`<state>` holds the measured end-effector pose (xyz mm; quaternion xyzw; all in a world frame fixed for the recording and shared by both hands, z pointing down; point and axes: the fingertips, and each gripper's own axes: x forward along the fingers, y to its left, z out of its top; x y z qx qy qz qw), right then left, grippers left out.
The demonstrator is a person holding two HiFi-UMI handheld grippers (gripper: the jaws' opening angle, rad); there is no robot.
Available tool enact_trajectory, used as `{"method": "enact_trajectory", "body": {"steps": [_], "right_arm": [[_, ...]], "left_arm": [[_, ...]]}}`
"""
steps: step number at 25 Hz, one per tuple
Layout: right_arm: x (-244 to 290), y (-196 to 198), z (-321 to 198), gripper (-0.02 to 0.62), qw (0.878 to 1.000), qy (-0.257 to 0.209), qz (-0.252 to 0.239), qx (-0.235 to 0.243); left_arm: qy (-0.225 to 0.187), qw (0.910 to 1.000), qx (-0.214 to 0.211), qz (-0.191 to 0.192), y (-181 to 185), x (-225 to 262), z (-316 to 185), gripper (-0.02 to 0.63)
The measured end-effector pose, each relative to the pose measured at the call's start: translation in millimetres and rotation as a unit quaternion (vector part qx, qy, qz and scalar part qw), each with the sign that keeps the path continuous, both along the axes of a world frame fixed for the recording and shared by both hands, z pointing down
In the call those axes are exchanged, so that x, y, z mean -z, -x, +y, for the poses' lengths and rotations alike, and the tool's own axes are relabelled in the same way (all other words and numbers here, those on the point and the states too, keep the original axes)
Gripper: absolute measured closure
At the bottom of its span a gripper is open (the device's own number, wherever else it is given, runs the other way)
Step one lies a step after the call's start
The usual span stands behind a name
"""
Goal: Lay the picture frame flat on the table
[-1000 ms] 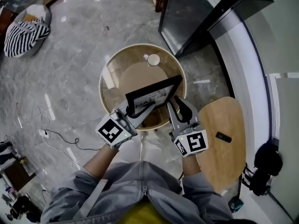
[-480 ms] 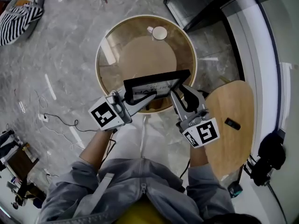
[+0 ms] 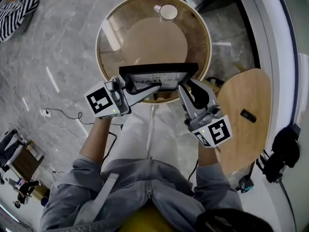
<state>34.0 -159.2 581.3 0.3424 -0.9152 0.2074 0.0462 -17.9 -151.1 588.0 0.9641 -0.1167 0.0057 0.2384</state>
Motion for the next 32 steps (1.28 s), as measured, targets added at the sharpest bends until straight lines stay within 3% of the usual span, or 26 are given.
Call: {"method": "enact_trajectory", "body": {"steps": [5, 10, 14, 17, 20, 22, 24, 32], "right_arm": [[-6, -9, 5, 0.514, 0.999, -0.007, 0.024, -0.03], [-15, -26, 7, 0.514, 0.998, -0.002, 0.033, -0.059], [-26, -34, 8, 0.514, 0.996, 0.011, 0.04, -0.077], [-38, -43, 9, 0.514, 0.995, 0.022, 0.044, -0.091], [-50, -49, 10, 0.513, 0.993, 0.037, 0.045, -0.104], [-58, -50, 10, 0.514, 0.992, 0.045, 0.047, -0.109], [-66, -50, 11, 0.514, 0.991, 0.053, 0.048, -0.113], [-117, -57, 5, 0.512, 0.983, 0.114, 0.042, -0.141]], "left_arm": [[0.035, 0.9991, 0.025, 0.009, -4, -9, -2, 0.565], [0.065, 0.9961, 0.06, 0.005, -7, -22, -7, 0.451], [0.107, 0.9864, 0.125, 0.004, 7, -41, -15, 0.405], [0.152, 0.9735, 0.171, 0.003, 19, -62, -19, 0.405], [0.182, 0.9672, 0.177, -0.007, 23, -81, -14, 0.407], [0.189, 0.9653, 0.18, -0.013, 25, -92, -10, 0.414], [0.192, 0.9649, 0.178, -0.024, 27, -100, -6, 0.522], [0.207, 0.9611, 0.165, -0.079, 24, -139, -15, 0.526]]}}
